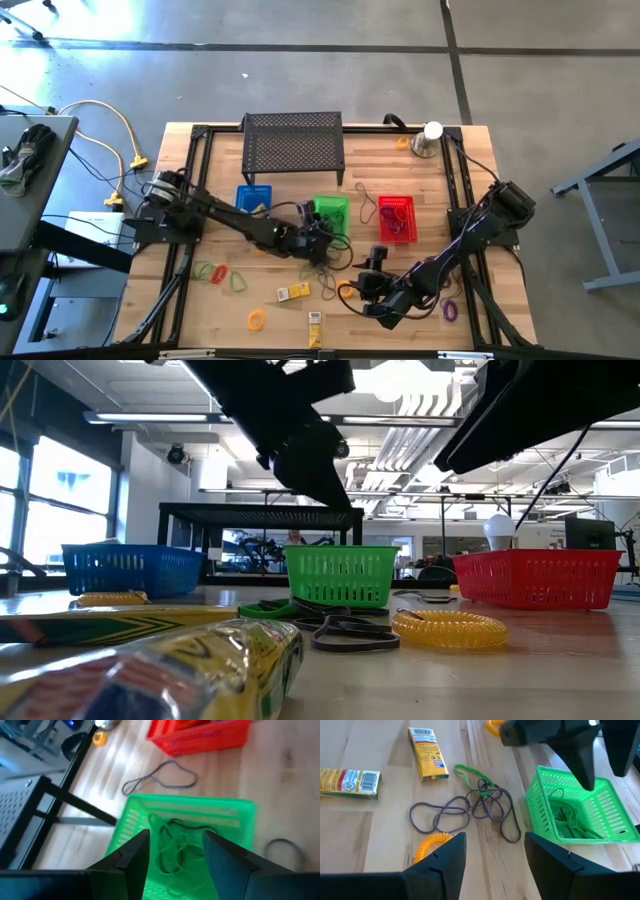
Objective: Pick & Place Office Desk Supplies
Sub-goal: Put the crayon box into the blue bin
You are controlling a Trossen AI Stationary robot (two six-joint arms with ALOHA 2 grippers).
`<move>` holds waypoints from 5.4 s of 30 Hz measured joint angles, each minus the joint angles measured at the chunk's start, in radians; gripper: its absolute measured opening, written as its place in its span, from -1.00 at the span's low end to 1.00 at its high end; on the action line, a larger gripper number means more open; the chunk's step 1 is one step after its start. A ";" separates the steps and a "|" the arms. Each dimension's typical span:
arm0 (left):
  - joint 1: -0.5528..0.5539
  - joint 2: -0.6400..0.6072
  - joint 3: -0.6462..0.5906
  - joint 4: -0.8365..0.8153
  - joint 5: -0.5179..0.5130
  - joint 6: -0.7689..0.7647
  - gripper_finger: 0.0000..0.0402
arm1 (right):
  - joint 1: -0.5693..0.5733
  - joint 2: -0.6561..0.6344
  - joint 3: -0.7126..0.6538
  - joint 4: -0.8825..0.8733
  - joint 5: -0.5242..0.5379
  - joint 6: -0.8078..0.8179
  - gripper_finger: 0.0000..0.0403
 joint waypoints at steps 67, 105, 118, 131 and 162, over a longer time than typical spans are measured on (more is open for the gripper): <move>-0.404 0.073 -0.022 -0.264 0.240 -0.460 -0.13 | 0.000 -0.001 0.000 0.061 -0.006 -0.025 -0.06; -0.407 0.060 -0.022 -0.235 0.234 -0.689 0.08 | -0.011 -0.001 0.000 0.060 -0.006 -0.026 -0.06; -0.402 0.060 -0.022 -0.236 0.235 -0.735 0.08 | -0.011 -0.001 0.000 0.060 -0.006 -0.026 -0.06; -0.402 0.076 -0.022 -0.233 0.236 -0.809 0.08 | -0.011 -0.001 0.000 0.061 -0.007 -0.024 -0.06; -0.403 0.137 -0.020 -0.230 0.245 -0.828 -0.20 | -0.013 -0.001 0.000 0.075 -0.007 -0.033 -0.06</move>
